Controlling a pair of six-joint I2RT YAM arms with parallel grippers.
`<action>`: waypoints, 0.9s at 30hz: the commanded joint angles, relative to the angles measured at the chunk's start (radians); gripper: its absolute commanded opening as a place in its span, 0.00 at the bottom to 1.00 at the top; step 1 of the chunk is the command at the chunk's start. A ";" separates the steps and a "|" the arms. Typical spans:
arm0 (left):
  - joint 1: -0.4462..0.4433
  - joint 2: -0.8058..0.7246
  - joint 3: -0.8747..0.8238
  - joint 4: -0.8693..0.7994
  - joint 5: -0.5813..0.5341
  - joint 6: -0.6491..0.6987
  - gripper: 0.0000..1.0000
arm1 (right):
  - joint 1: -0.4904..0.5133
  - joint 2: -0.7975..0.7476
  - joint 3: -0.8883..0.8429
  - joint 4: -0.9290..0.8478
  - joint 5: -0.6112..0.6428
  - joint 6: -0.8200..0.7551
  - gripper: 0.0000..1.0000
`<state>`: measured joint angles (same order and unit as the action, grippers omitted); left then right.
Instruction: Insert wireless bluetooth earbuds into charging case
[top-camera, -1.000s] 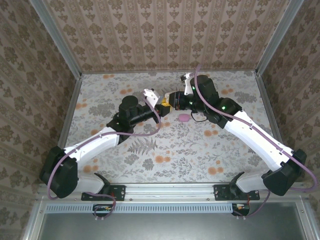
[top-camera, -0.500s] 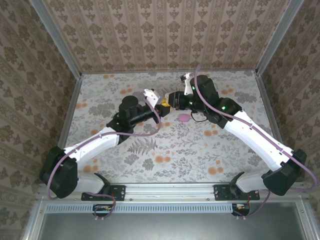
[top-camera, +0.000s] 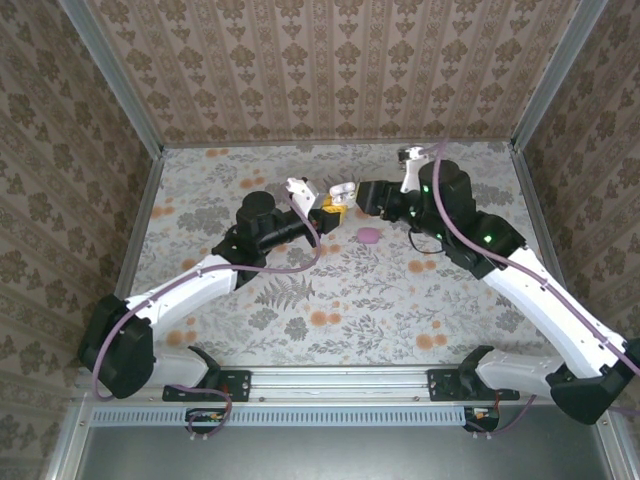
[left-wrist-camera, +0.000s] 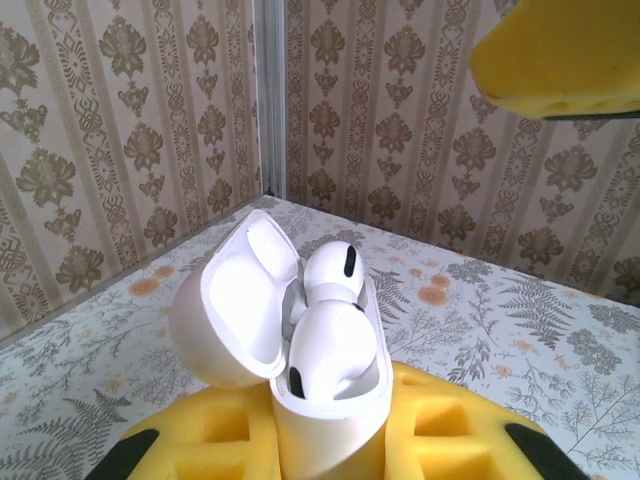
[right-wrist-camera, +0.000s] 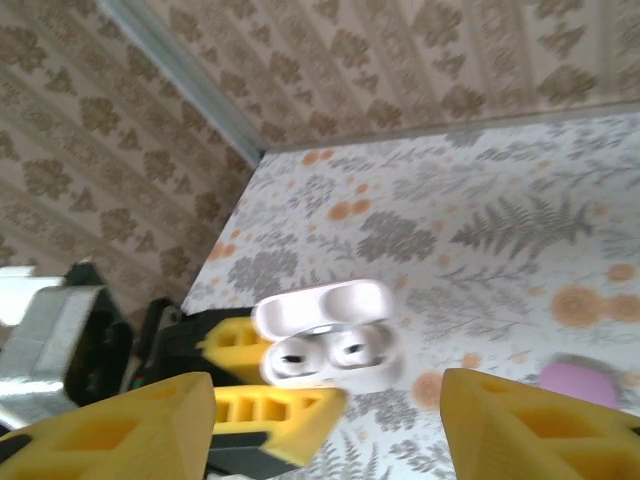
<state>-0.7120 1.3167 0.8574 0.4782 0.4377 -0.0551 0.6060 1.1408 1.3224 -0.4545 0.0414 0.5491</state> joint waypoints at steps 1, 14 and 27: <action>-0.002 -0.028 0.000 0.025 0.043 0.014 0.11 | -0.046 -0.058 -0.030 -0.037 0.104 0.004 0.77; 0.000 -0.011 0.027 0.000 0.267 0.087 0.12 | -0.414 -0.172 -0.229 0.210 -0.386 0.165 1.00; -0.001 0.057 0.088 -0.046 0.335 0.161 0.12 | -0.554 0.008 -0.259 0.212 -0.715 0.327 0.91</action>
<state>-0.7120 1.3560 0.9028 0.4412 0.7265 0.0654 0.0505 1.1419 1.0138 -0.2012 -0.5846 0.8684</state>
